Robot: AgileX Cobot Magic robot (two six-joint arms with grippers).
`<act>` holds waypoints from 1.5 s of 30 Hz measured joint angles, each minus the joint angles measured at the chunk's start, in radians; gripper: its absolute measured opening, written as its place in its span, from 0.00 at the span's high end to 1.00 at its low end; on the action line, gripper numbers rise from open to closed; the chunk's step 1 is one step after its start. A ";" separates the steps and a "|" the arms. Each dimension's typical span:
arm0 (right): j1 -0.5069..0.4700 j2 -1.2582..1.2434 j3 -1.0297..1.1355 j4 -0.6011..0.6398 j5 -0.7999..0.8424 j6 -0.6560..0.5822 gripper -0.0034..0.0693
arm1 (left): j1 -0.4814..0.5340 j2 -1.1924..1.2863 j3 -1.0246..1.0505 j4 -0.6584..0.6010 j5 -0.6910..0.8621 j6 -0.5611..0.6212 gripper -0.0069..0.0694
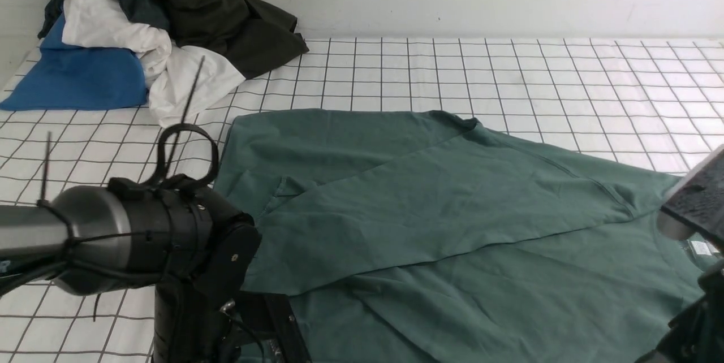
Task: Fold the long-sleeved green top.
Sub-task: Use both arms simultaneously to clamp the lower edge of the clothing fabric
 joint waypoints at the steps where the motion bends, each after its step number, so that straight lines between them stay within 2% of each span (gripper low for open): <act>1: 0.000 -0.009 0.000 -0.005 0.000 0.000 0.34 | 0.000 0.013 -0.006 0.000 0.008 -0.001 0.91; 10: 0.000 -0.004 0.080 -0.129 -0.015 0.028 0.34 | 0.000 0.028 -0.019 -0.002 0.032 -0.011 0.91; 15: 0.000 0.102 0.129 -0.219 -0.050 0.100 0.34 | 0.000 0.028 -0.019 -0.003 0.034 -0.027 0.91; 18: 0.000 0.212 0.133 -0.266 -0.126 0.134 0.34 | 0.000 0.019 -0.019 -0.004 0.033 -0.032 0.91; 27: 0.000 0.479 0.133 -0.275 -0.266 0.141 0.34 | 0.000 -0.069 -0.003 -0.006 0.030 -0.034 0.91; 31: 0.000 0.588 0.133 -0.280 -0.317 0.141 0.38 | 0.000 -0.075 -0.002 -0.006 0.031 -0.034 0.91; 33: 0.000 0.602 0.121 -0.278 -0.306 0.140 0.42 | 0.000 -0.075 -0.002 -0.006 0.031 -0.034 0.91; 35: 0.002 0.608 0.119 -0.269 -0.303 0.140 0.54 | 0.000 -0.075 -0.002 -0.006 0.031 -0.034 0.91; 36: 0.002 0.608 0.119 -0.269 -0.303 0.140 0.55 | 0.000 -0.075 -0.002 -0.006 0.031 -0.034 0.91; 38: 0.003 0.602 0.120 -0.271 -0.302 0.141 0.77 | 0.000 -0.075 -0.002 -0.006 0.031 -0.034 0.91; 40: 0.003 0.589 0.123 -0.290 -0.299 0.141 0.90 | 0.000 -0.076 -0.002 -0.006 0.032 -0.034 0.91; 42: 0.003 0.565 0.125 -0.300 -0.290 0.140 0.94 | 0.000 -0.083 -0.002 -0.006 0.032 -0.034 0.91; 45: 0.003 0.496 0.106 -0.320 -0.251 0.136 0.95 | 0.000 -0.126 -0.004 0.011 0.036 -0.050 0.91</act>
